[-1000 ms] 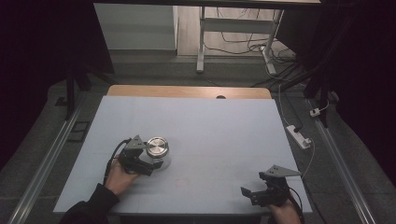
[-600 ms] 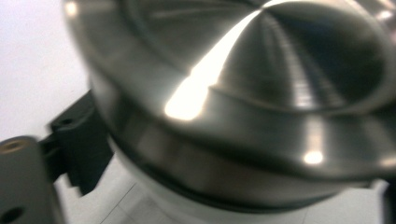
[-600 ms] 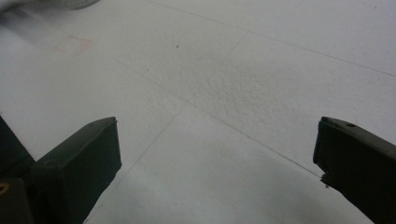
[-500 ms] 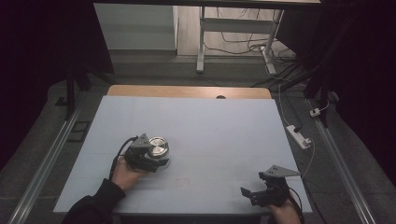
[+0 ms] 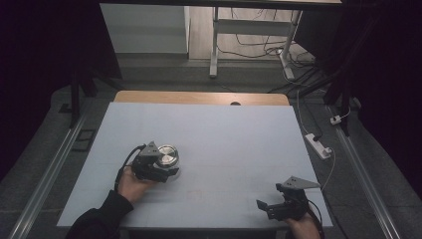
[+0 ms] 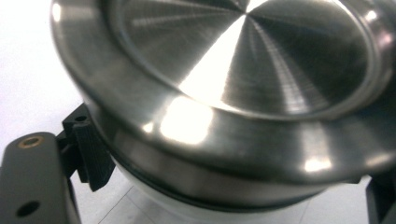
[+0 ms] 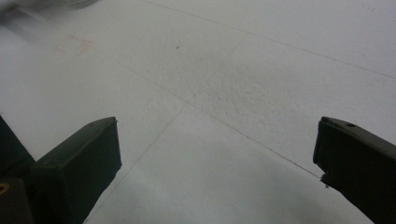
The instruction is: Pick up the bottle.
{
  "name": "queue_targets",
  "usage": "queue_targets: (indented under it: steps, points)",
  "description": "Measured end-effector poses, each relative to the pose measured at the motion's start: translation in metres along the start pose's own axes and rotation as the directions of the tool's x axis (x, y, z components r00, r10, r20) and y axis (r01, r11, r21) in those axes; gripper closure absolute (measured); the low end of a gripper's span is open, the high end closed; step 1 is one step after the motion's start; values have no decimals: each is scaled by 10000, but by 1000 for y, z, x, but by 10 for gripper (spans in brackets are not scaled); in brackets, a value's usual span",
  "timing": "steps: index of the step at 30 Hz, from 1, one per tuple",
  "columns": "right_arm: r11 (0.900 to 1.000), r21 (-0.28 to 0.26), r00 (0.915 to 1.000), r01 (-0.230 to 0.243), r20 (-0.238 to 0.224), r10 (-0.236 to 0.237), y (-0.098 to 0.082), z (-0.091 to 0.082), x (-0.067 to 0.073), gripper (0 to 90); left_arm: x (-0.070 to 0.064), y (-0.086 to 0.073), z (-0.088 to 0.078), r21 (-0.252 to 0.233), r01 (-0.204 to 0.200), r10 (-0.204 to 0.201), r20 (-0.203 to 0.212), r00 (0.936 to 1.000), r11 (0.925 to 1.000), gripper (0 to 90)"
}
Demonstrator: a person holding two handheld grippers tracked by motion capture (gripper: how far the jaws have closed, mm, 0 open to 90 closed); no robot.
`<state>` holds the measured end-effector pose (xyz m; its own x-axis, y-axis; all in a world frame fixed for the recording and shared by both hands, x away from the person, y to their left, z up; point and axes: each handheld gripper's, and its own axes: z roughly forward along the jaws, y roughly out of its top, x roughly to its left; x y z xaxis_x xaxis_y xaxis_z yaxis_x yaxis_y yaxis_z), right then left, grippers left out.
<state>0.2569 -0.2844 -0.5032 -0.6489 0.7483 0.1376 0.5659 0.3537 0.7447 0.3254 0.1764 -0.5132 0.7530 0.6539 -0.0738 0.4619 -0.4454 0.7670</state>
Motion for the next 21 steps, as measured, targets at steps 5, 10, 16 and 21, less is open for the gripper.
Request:
queue_targets:
  steps: [5,10,16,21]
  points:
    - [10000,-12,10000,-52,4,52,0,0,0,9,-4,7,-8,-97,-225,226,111,9997,9997,151]
    - [10000,-17,10000,-64,5,64,0,-1,-1,9,-9,19,-11,-49,-546,548,344,9979,9985,151]
    - [9999,-51,9999,-143,2,143,0,-1,-2,9,-11,34,-7,-6,-631,630,621,9961,9980,151]
    - [9999,-44,10000,-97,-17,97,0,-1,-1,9,-18,44,-2,-132,-782,791,903,9928,9969,152]
